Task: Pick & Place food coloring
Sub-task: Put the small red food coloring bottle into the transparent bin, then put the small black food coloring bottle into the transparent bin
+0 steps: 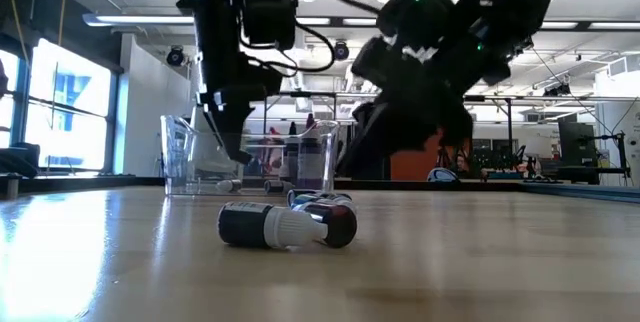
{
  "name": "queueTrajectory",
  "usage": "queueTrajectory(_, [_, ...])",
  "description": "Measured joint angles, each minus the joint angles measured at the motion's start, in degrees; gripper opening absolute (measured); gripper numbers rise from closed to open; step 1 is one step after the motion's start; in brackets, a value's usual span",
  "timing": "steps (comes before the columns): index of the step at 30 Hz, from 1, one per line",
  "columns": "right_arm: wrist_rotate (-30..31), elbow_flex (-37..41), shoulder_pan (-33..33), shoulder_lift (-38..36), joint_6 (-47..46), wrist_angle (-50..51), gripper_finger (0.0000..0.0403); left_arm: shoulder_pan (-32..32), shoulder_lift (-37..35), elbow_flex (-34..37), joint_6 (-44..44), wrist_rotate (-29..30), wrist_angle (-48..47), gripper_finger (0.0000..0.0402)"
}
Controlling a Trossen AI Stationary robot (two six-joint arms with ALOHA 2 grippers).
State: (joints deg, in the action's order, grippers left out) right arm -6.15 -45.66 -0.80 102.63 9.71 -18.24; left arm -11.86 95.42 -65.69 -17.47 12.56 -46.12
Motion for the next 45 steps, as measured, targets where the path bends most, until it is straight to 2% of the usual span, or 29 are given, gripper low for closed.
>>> queueTrajectory(5, [-1.12,0.07,-0.02,4.28,0.75,-7.18,0.0138,-2.39,0.14,0.79,2.33,-0.03,0.68,0.0127])
queueTrajectory(11, [-1.1,-0.01,0.02,6.72,0.79,-12.59,0.0138,-2.36,0.14,0.2,4.17,1.22,0.83,0.0183])
queueTrajectory(16, [-1.26,-0.03,0.0,8.89,0.81,-15.01,0.0138,-2.38,-0.44,-7.74,1.6,-3.03,-11.15,0.0185])
queueTrajectory(19, [-3.57,-0.03,0.0,9.98,0.79,-14.67,0.0138,-1.92,-0.42,-13.95,0.63,-4.05,-19.45,0.0184])
queueTrajectory(23, [-7.54,-0.03,-0.02,10.78,0.68,-16.37,0.0138,-0.05,-0.92,-21.35,-0.5,0.83,-25.8,0.0183])
queueTrajectory(29, [-3.17,-0.03,0.0,10.56,-2.2,-16.79,0.0138,6.49,-6.27,-27.47,-6.16,8.43,-32.36,0.0183])
queueTrajectory(32, [-4.06,-0.03,-0.09,10.55,-2.14,-17.61,0.0138,11.68,-11.01,-26.59,-11.95,12.71,-35.46,0.0183])
queueTrajectory(35, [-4.33,-0.03,-0.56,10.52,-2.12,-18.73,0.0138,18.58,-15.72,-22.56,-19.78,18.18,-36.17,0.0183])
queueTrajectory(41, [-4.31,-0.03,-1.59,10.52,-5.67,-23.74,0.0138,33.0,-22.4,-8.41,-42.75,26.22,-33.89,0.0183])
queueTrajectory(45, [-3.68,-0.08,-2.38,10.41,-8.53,-27.0,0.0138,39.33,-23.65,0.98,-55.06,27.29,-29.48,0.0183])
